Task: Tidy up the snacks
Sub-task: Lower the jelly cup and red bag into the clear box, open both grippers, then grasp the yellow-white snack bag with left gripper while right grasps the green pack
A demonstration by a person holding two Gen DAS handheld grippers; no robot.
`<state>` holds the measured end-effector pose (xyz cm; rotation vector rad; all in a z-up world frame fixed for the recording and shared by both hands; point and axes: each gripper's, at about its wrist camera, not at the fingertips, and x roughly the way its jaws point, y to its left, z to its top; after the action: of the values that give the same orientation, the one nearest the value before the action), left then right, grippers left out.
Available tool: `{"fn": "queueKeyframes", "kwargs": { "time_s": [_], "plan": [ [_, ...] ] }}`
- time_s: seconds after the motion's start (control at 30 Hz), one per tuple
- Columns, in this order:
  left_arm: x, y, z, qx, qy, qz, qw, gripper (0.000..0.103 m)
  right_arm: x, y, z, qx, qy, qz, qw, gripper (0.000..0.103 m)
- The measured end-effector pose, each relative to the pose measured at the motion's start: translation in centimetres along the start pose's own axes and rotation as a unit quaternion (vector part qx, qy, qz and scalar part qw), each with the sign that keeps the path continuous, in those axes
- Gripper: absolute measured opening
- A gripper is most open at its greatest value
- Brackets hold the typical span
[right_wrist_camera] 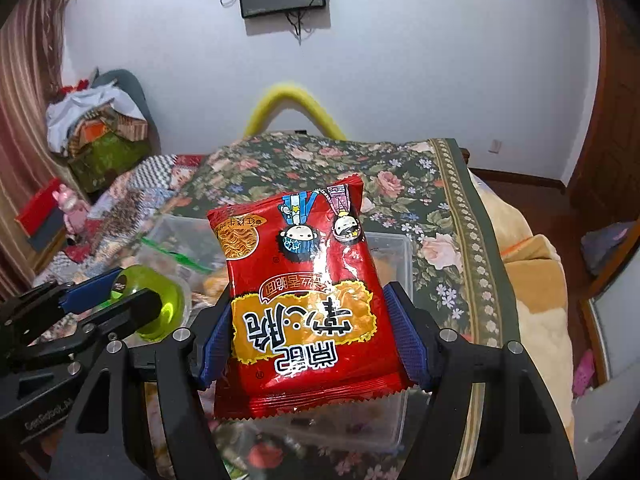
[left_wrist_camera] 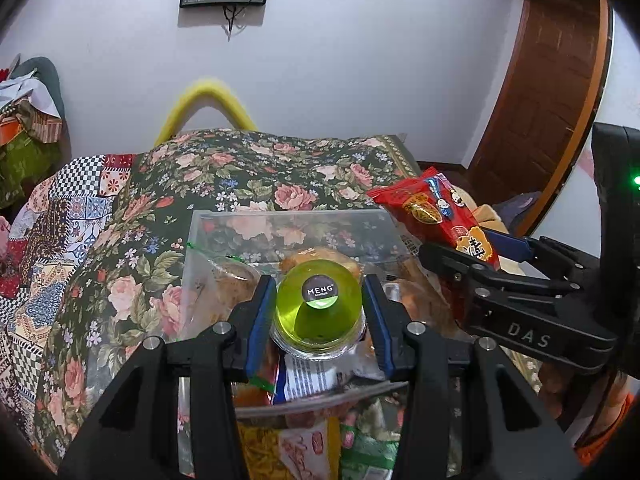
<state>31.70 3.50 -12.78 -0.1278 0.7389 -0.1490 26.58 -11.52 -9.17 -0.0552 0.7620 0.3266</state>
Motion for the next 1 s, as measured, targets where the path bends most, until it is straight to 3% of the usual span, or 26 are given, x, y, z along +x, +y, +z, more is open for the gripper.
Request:
{"fn": "queueKeyframes", "kwargs": {
  "time_s": [0.53,0.8,1.0],
  "plan": [
    [1.9,0.3,-0.5,-0.014,0.018,-0.010,0.9997,0.044,2.0,-0.3,0.4,-0.015,0.015,-0.029,0.999,0.069],
    [-1.2,0.1,0.1,-0.009,-0.010,-0.003,0.9999,0.045,0.0,-0.5,0.3,-0.016,0.011,-0.017,1.000,0.072],
    [-4.1,0.3,-0.2,-0.002,-0.020,-0.002,0.9998,0.052,-2.8,-0.2,0.0,-0.017,-0.003,0.001,1.000,0.077]
  ]
}}
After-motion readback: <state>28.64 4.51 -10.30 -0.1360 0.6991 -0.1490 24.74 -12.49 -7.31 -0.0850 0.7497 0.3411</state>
